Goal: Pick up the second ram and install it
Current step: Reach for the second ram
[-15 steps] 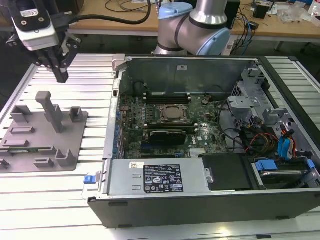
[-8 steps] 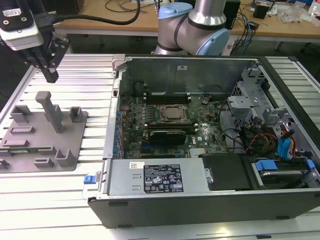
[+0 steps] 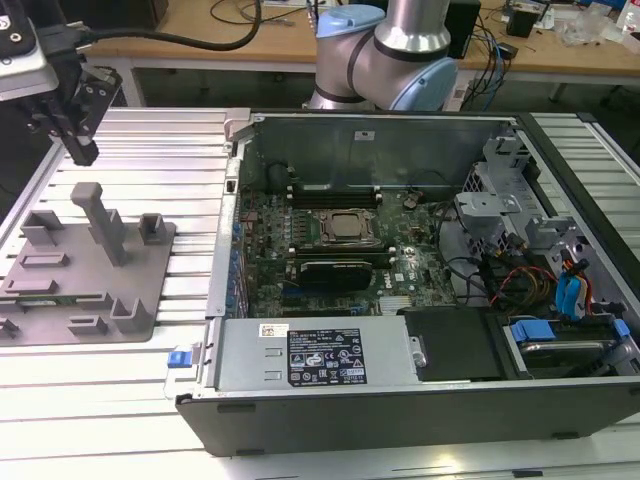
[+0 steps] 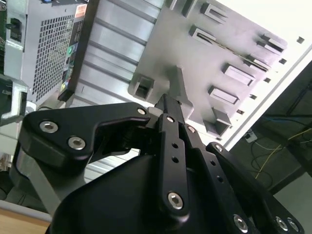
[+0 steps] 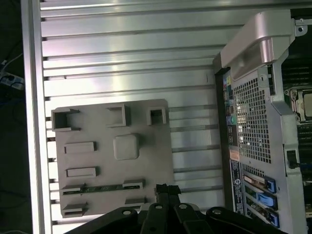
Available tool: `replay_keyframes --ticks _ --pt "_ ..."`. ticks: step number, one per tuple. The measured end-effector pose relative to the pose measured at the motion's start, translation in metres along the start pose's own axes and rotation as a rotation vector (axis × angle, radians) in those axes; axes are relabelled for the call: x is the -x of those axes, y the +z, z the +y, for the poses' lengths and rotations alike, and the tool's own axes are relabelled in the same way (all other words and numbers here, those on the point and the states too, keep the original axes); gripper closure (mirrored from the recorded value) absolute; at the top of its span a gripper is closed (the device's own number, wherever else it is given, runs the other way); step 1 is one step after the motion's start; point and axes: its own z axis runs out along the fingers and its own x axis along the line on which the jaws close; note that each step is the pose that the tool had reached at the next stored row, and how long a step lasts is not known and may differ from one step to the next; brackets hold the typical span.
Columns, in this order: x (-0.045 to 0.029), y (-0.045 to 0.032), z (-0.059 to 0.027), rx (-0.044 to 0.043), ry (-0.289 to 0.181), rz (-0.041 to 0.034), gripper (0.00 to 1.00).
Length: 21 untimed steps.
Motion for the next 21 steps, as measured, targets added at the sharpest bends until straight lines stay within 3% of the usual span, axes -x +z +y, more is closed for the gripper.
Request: replay_keyframes --ticks 2,5,11,15,21 --pt "-0.0117 -0.0001 -0.0009 0.0000 0.000 0.0000 0.92" --pt "-0.0214 0.0007 -0.0017 0.0001 0.000 -0.0001 0.92" --pt "-0.0399 0.0041 -0.0032 0.0000 0.000 -0.0001 0.92" --pt "-0.0469 0.0045 -0.0038 0.0000 0.000 0.0000 0.92" --pt "-0.0676 0.0077 -0.0055 0.0000 0.000 0.0000 0.92"
